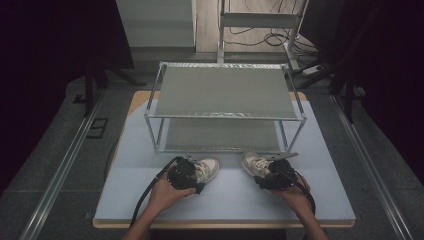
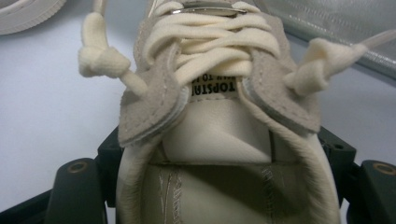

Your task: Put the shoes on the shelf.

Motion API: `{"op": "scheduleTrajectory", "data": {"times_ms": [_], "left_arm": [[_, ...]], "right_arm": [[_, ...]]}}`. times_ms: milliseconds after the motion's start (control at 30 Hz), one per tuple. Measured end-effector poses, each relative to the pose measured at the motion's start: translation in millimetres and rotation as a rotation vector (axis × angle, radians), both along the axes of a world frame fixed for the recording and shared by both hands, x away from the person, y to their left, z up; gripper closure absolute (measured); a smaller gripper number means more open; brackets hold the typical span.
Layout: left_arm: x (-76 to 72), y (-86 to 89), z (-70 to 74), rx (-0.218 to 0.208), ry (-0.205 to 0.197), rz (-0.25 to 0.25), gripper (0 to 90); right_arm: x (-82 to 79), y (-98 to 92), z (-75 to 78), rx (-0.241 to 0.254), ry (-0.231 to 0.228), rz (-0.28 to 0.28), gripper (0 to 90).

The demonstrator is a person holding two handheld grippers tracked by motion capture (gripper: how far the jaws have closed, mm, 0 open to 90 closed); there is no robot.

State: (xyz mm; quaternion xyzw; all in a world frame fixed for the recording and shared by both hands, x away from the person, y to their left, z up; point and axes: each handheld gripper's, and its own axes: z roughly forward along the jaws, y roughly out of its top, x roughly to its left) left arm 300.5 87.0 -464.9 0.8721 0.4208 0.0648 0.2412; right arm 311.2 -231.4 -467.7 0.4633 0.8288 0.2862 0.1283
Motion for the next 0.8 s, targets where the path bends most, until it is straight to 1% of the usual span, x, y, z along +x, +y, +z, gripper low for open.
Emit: {"op": "scheduleTrajectory", "data": {"times_ms": [33,133,267,300,467,500,533,567,600,633,667,700,800], "left_arm": [[-0.1,0.9,2.0,-0.015,-0.012,0.009,27.9],[1.3,1.6,4.5,-0.024,-0.015,0.016,27.9],[6.0,1.3,9.9,-0.024,-0.021,0.014,27.9],[6.8,0.4,10.8,-0.034,-0.028,0.023,27.8],[15.1,-0.9,15.5,-0.04,-0.03,0.028,27.8],[17.9,-0.8,16.6,-0.042,-0.031,0.033,27.8],[23.5,-0.7,18.9,-0.041,-0.038,0.05,27.8],[26.0,-0.8,19.9,-0.042,-0.042,0.062,27.8],[26.0,-0.8,19.9,-0.042,-0.042,0.062,27.8],[31.2,-0.7,21.5,-0.045,-0.046,0.076,27.7],[31.2,-0.7,21.5,-0.045,-0.046,0.076,27.8],[35.9,-1.2,22.5,-0.056,-0.05,0.093,27.7],[40.2,-2.6,23.6,-0.058,-0.05,0.101,27.8]], "right_arm": [[-1.4,1.1,3.8,0.0,-0.009,0.002,27.1],[-1.7,1.8,6.6,0.001,-0.015,0.0,27.1],[0.7,4.9,12.5,0.007,-0.026,-0.002,27.1],[1.4,6.0,13.1,0.006,-0.027,-0.003,27.0],[7.4,14.2,16.2,0.008,-0.029,0.003,27.0],[10.4,17.6,18.1,0.006,-0.03,0.009,27.0],[12.4,19.7,19.5,0.007,-0.031,0.01,27.0],[14.2,21.9,21.3,0.011,-0.032,0.007,27.0],[16.3,23.7,22.8,0.013,-0.034,0.007,27.0],[18.4,25.6,24.2,0.014,-0.036,0.005,27.0],[18.4,25.6,24.2,0.014,-0.036,0.005,27.0],[22.8,29.2,26.0,0.016,-0.038,-0.002,27.0],[27.1,32.6,26.8,0.019,-0.038,-0.011,27.0]]}}
